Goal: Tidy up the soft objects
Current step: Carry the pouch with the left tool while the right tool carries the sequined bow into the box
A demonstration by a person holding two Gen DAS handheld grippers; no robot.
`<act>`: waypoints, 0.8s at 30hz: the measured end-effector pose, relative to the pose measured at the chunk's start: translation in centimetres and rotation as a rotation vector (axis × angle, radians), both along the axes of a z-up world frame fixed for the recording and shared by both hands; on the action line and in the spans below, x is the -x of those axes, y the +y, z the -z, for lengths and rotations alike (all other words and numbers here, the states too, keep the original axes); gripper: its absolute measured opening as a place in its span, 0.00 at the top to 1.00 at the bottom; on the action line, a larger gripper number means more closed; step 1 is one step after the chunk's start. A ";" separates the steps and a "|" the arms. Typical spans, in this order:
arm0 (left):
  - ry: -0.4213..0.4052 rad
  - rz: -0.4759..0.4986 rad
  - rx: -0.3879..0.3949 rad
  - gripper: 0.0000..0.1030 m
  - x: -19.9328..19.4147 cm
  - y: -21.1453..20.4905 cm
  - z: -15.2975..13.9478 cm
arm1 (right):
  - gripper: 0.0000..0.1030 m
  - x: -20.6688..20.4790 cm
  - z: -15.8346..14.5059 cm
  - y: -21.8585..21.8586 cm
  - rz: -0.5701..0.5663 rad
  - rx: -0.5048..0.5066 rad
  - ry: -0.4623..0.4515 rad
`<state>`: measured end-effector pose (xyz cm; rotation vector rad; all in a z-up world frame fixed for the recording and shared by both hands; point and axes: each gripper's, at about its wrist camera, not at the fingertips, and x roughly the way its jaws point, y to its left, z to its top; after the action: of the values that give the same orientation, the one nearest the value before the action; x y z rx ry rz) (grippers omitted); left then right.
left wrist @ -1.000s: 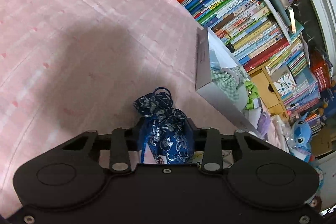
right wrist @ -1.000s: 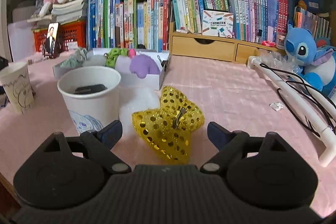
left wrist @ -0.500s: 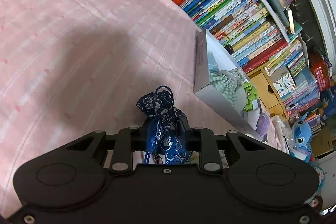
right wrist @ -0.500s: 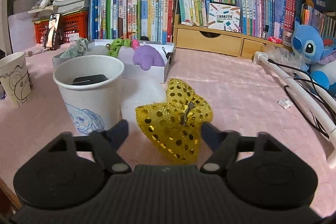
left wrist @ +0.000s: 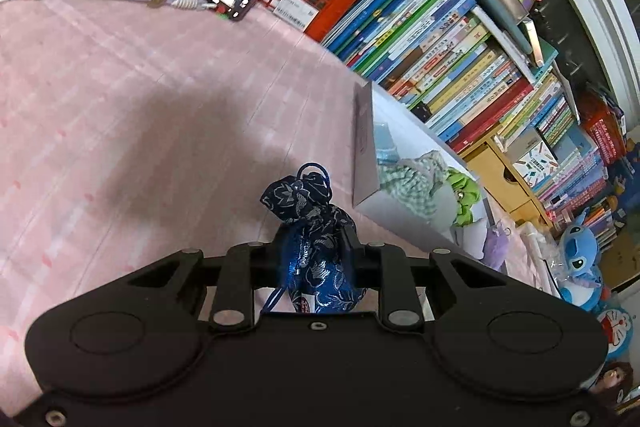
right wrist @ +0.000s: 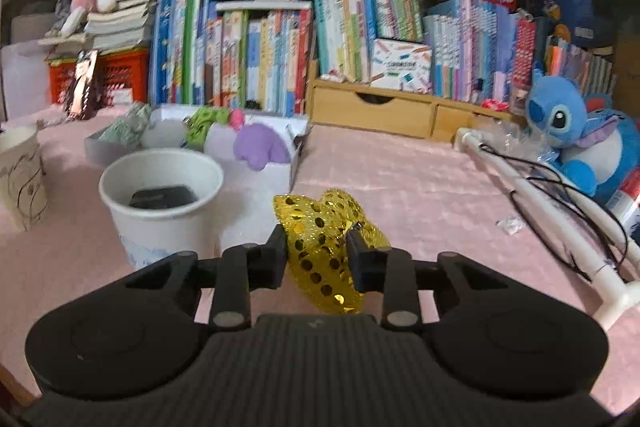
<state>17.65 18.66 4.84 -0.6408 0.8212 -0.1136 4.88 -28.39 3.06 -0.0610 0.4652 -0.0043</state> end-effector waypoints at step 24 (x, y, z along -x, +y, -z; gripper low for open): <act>-0.148 0.091 -0.137 0.79 -3.4 -4.9 -7.8 | 0.78 -2.9 -6.0 -0.5 -0.017 -0.085 -0.123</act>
<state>21.05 13.72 12.63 -0.4601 0.7083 -0.1835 7.75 -28.92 9.08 0.0186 0.3411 0.0282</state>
